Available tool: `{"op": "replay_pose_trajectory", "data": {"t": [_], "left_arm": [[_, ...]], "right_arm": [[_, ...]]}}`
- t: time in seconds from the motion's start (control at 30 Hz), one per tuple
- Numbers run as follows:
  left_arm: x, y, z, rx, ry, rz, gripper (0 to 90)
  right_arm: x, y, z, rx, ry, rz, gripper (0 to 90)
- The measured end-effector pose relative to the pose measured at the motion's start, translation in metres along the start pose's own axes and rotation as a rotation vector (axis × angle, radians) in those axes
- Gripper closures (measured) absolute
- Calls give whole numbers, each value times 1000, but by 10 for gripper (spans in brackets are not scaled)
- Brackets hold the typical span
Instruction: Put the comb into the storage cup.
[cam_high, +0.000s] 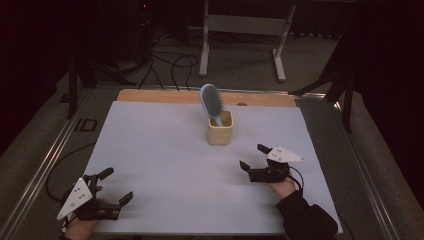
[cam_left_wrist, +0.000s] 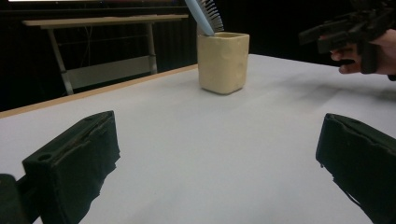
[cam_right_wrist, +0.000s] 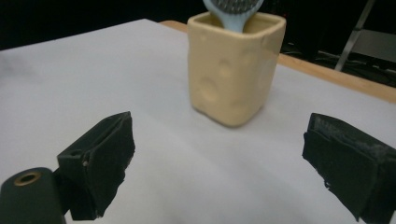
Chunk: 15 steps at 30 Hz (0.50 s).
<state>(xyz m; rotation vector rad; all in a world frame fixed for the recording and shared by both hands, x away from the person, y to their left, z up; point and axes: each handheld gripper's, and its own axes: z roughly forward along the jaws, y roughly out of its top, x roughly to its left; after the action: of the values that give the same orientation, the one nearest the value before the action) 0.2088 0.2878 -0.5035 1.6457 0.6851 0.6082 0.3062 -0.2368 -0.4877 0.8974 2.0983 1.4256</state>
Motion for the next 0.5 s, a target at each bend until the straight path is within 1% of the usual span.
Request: {"op": "replay_pose_trajectory", "data": {"t": [0.07, 0.2, 0.3, 0.5], "left_arm": [[0, 0, 0, 0, 0, 2, 0], [0, 0, 0, 1, -1, 3, 0], [0, 0, 0, 1, 0, 2, 0], [0, 0, 0, 2, -1, 2, 0]], "right_arm": [[1, -5, -5, 6, 1, -8, 88], [2, -14, -14, 6, -4, 7, 88], [3, -21, -20, 16, -12, 0, 88], [3, -29, -31, 7, -28, 20, 88]]}}
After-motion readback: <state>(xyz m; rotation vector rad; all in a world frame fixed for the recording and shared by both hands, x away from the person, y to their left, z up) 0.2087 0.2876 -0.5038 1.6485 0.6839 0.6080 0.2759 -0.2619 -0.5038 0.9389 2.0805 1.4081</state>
